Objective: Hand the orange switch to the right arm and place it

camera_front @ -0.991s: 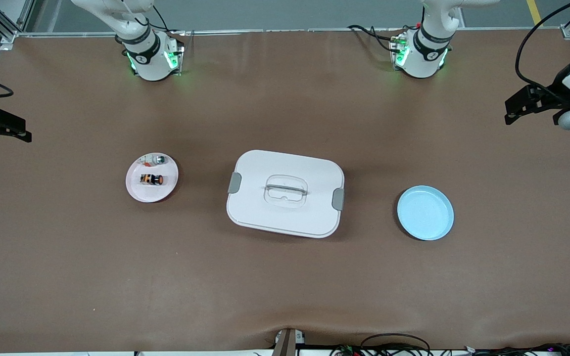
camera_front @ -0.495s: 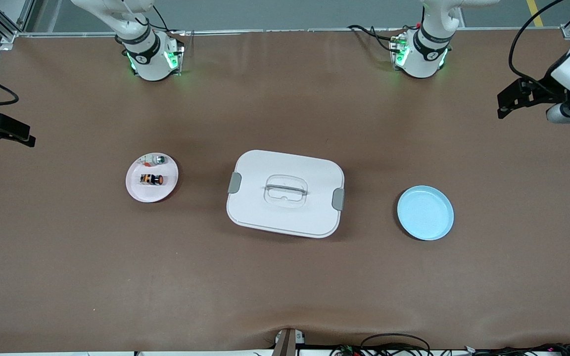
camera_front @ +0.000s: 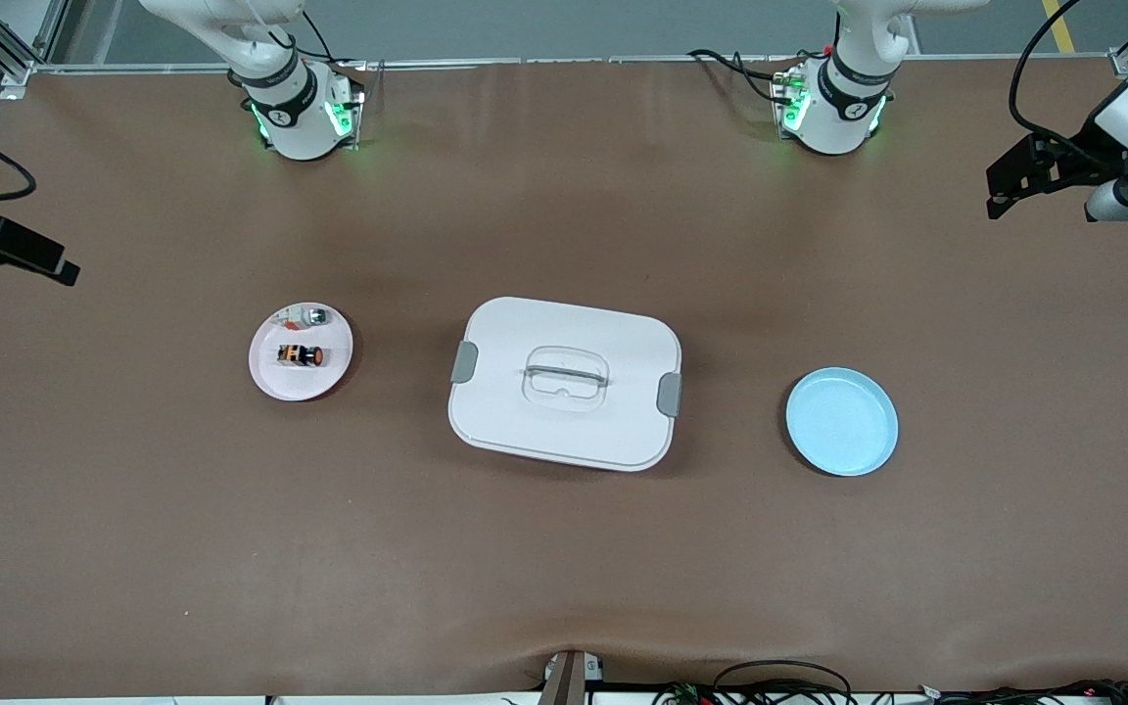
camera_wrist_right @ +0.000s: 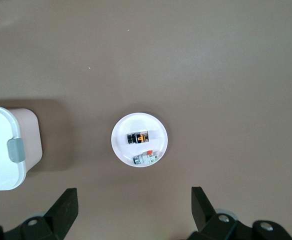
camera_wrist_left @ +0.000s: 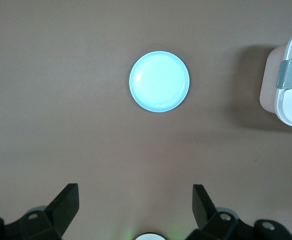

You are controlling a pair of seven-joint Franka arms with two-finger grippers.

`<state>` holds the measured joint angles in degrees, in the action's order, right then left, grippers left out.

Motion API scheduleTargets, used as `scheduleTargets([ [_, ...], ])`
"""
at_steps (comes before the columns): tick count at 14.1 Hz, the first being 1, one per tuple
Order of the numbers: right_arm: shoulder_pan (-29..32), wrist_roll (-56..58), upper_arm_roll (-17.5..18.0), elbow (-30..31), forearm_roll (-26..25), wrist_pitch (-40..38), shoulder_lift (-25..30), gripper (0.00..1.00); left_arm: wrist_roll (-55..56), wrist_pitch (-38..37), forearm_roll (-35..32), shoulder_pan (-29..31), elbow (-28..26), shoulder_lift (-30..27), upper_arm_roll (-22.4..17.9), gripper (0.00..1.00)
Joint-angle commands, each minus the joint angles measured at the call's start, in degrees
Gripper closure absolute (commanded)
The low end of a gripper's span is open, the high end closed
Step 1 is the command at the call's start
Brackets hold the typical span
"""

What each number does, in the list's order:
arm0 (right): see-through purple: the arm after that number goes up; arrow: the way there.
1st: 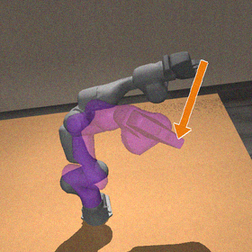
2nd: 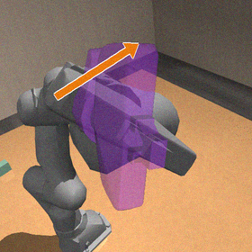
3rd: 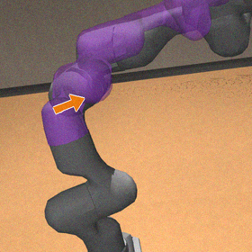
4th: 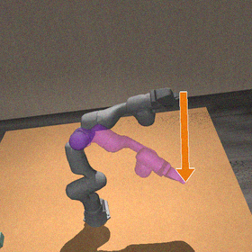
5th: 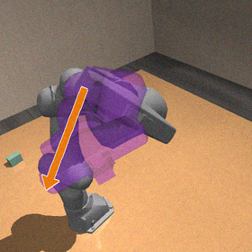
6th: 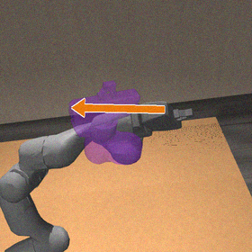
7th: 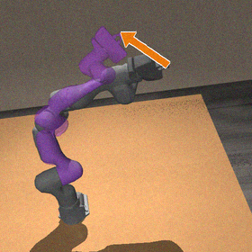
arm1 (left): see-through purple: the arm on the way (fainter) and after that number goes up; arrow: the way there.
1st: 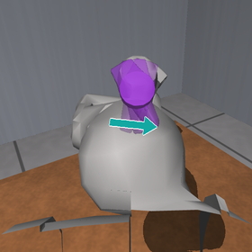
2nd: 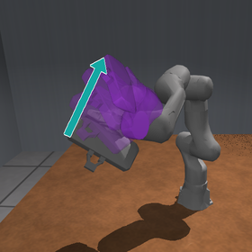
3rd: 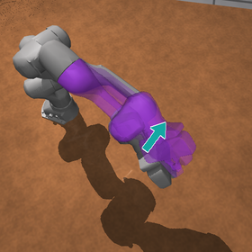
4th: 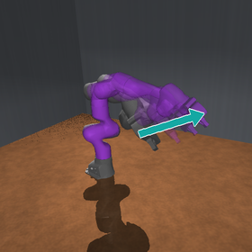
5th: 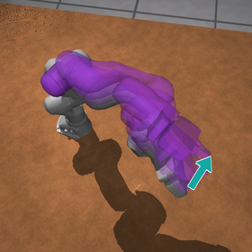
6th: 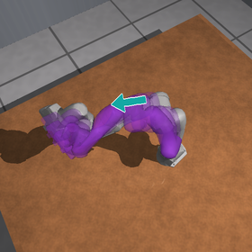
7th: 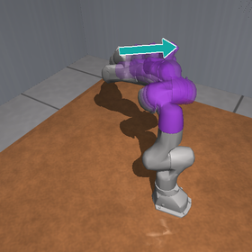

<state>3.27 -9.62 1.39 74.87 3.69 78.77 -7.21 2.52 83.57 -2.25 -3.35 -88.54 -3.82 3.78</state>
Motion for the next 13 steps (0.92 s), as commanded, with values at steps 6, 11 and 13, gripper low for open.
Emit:
scheduleTargets([
  [6,-4.41,-0.92,-3.32,7.04,0.53,0.95,5.19,0.00,0.03,-0.16,0.76,0.53,-0.31,-1.01,0.27,0.00],
  [11,-4.23,-0.49,-2.97,7.92,0.10,1.56,5.80,0.00,0.03,-0.16,0.67,0.53,-0.58,-1.28,0.18,0.00],
  [13,-4.23,2.57,-1.92,7.92,-4.10,1.91,5.80,0.00,0.03,-0.33,0.76,0.62,-1.19,-1.63,0.18,0.00],
])
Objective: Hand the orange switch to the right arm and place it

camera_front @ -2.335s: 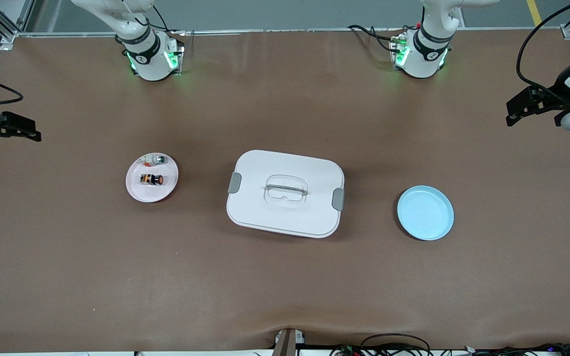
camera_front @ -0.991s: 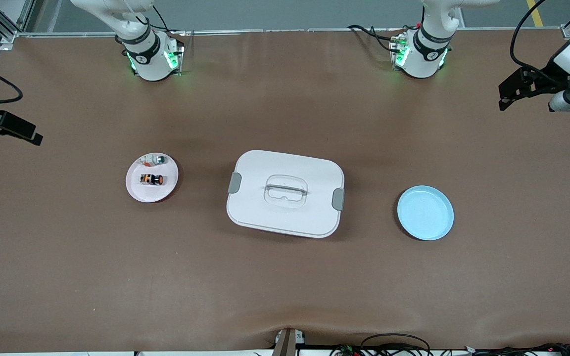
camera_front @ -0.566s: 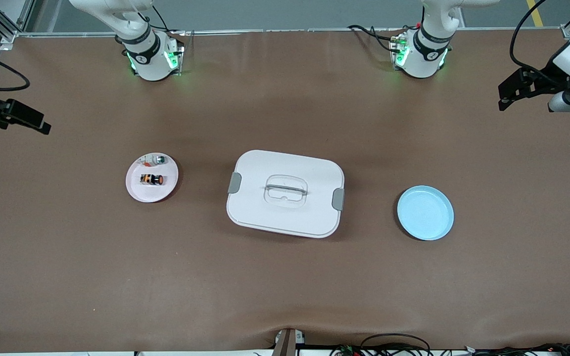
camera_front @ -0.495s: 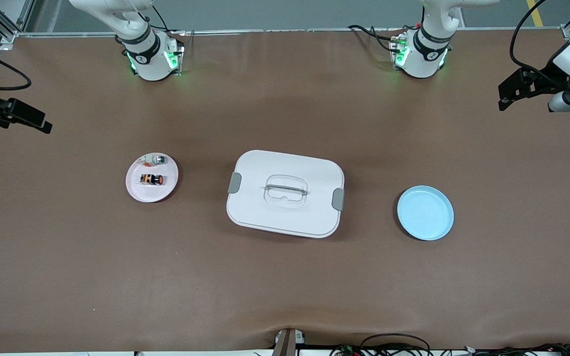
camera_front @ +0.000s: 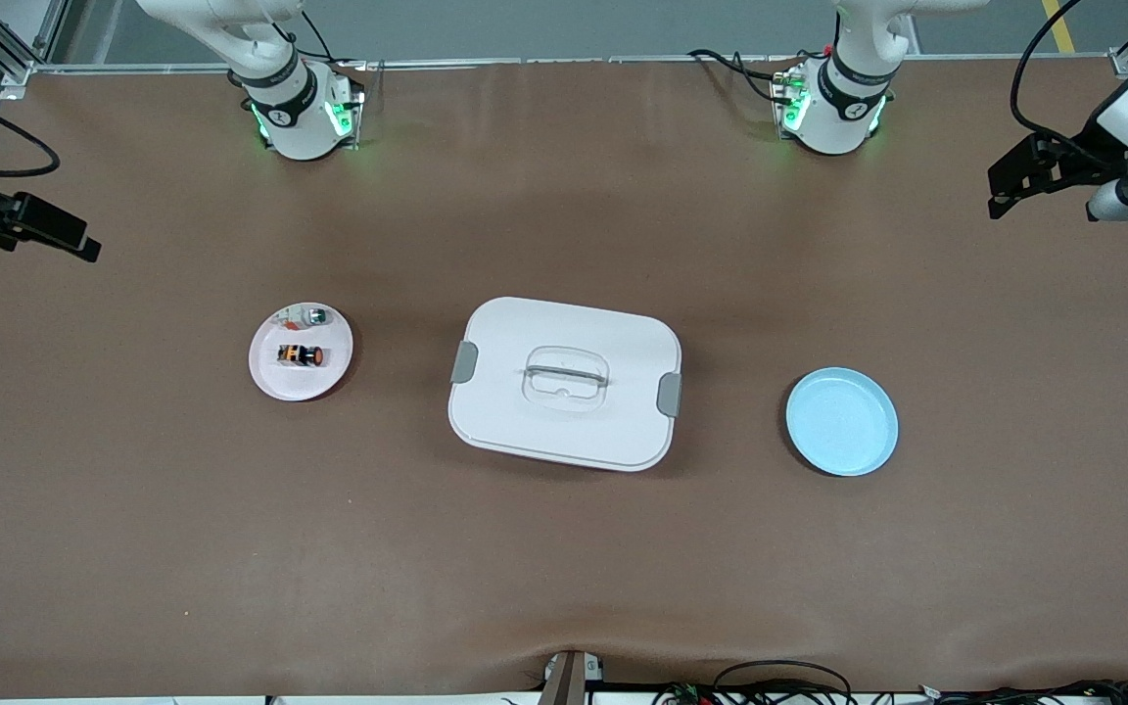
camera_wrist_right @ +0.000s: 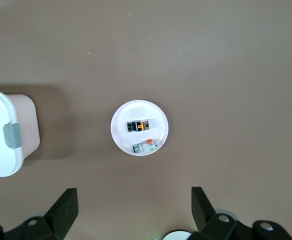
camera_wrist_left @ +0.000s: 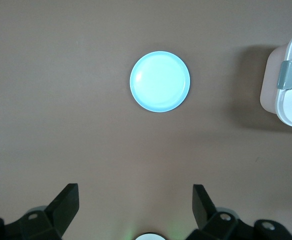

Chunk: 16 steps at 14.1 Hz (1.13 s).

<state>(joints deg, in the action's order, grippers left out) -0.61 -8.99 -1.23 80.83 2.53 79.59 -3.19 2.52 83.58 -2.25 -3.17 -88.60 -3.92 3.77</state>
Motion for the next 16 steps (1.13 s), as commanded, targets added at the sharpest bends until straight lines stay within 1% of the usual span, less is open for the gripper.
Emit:
scheduleTargets([
  [1,-0.18,3.09,1.83,1.97,-4.45,2.14,1.95,0.00,0.03,-0.26,0.76,0.44,-1.92,-1.96,0.18,0.00],
  [6,0.35,2.84,2.02,2.14,-4.20,4.16,2.22,0.00,0.03,-0.34,0.58,0.35,-2.20,-2.32,0.18,0.00],
  [9,0.88,2.84,1.93,6.35,-3.94,8.29,4.85,0.00,0.20,-0.17,0.58,0.27,-2.72,-2.41,0.36,0.00],
  [16,0.88,2.66,1.76,6.01,-2.79,8.30,4.68,0.00,0.20,-0.25,0.32,-0.17,-2.55,-2.23,0.45,0.00],
])
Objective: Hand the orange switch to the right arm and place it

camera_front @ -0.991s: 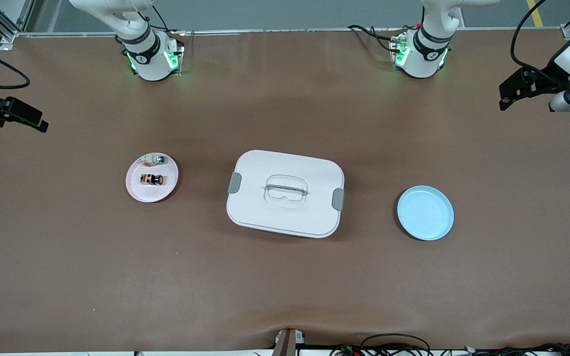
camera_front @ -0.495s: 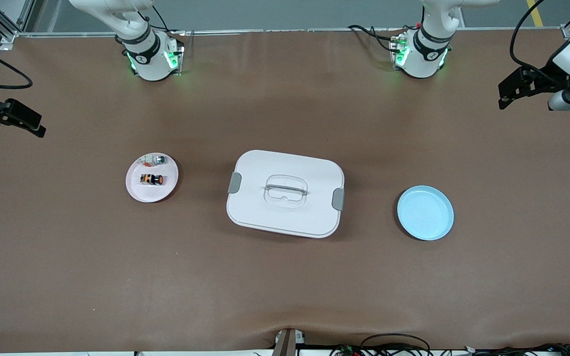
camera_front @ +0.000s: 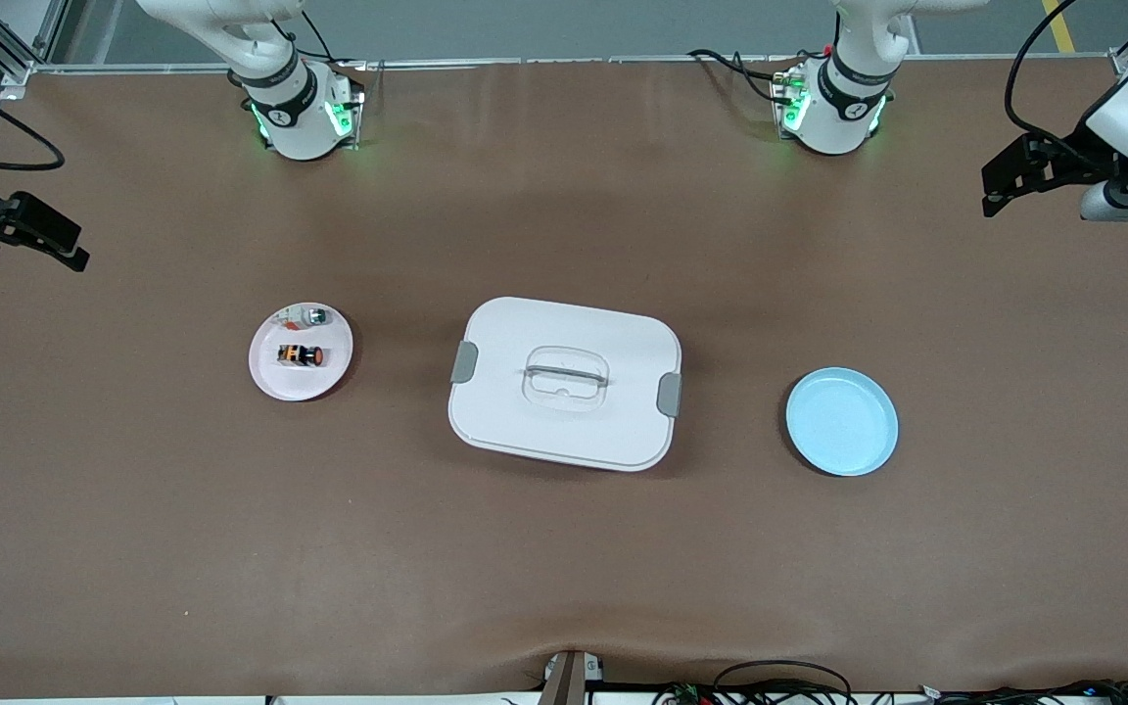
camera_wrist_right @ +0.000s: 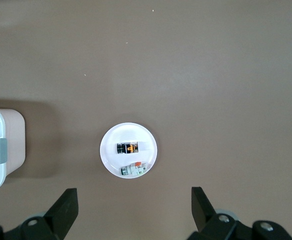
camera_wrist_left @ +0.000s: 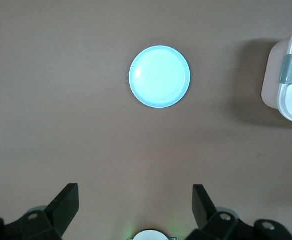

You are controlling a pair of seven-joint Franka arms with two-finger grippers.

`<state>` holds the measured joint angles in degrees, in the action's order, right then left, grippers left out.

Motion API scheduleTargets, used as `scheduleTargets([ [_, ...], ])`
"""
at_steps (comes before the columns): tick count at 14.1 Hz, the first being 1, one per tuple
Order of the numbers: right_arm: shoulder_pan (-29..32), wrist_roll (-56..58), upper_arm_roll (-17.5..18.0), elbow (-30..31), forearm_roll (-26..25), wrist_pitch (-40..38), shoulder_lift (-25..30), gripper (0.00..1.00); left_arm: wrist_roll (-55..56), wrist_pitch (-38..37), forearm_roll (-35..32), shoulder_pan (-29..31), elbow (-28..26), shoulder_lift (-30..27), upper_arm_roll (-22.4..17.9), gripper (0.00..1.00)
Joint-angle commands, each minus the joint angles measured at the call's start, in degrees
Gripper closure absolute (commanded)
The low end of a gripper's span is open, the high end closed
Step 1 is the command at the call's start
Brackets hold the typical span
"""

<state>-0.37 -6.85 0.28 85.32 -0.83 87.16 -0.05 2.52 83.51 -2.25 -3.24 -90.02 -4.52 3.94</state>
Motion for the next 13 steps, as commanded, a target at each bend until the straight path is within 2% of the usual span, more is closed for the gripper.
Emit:
scheduleTargets([
  [1,0.64,0.26,0.24,1.34,0.57,0.64,1.54,0.00,0.03,-0.19,0.32,-0.10,-0.86,-1.38,0.37,0.00],
  [9,0.46,0.26,0.24,-0.41,0.57,-0.32,1.11,0.00,0.38,-0.19,0.41,-0.19,1.15,0.03,0.28,0.00],
  [13,0.55,-0.36,0.24,-3.40,2.06,-2.51,-0.21,0.00,0.47,-0.28,0.50,-0.10,1.69,0.30,0.28,0.00],
])
